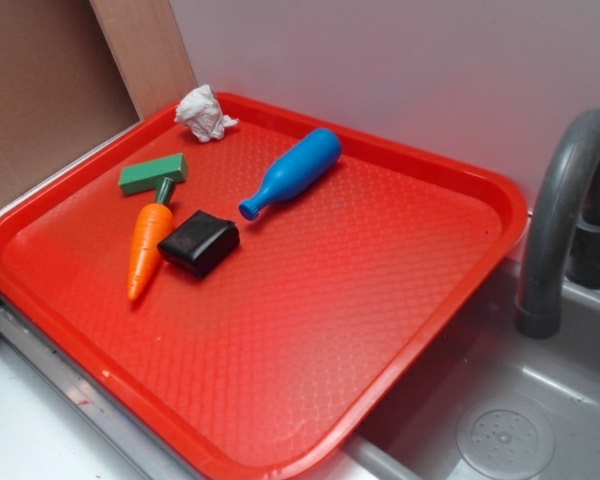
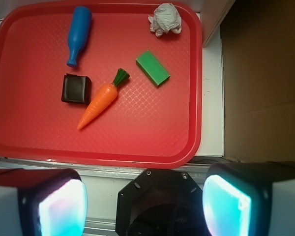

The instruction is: Grab the blue bottle.

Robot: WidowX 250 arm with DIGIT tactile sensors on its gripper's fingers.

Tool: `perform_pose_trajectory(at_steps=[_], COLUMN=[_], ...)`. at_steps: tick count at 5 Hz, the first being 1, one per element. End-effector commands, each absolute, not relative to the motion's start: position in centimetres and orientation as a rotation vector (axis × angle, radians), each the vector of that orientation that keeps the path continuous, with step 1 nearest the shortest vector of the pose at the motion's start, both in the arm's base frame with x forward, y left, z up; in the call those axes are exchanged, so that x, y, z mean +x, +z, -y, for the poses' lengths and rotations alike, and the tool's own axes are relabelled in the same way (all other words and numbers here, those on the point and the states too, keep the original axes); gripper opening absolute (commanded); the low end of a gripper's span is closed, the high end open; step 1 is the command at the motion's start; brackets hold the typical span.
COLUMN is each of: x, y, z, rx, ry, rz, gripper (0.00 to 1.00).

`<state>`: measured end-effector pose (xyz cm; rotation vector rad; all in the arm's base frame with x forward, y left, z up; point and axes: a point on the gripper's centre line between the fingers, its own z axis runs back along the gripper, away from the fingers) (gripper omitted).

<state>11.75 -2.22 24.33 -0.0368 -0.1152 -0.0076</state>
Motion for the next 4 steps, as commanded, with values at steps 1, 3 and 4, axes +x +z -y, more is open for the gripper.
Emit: perform_pose_trajectory(at_steps=[1,3,4], x=[11.8,16.0,19.3], y=[24.3,23.0,21.2], z=[2.2,5.5,8.8], rx=[-0.037,-0.096,-0.155], ry=[-0.008,0.097,0.075], rz=[0.115,0.142,0.155], gripper=[1.00,1.00,1.00])
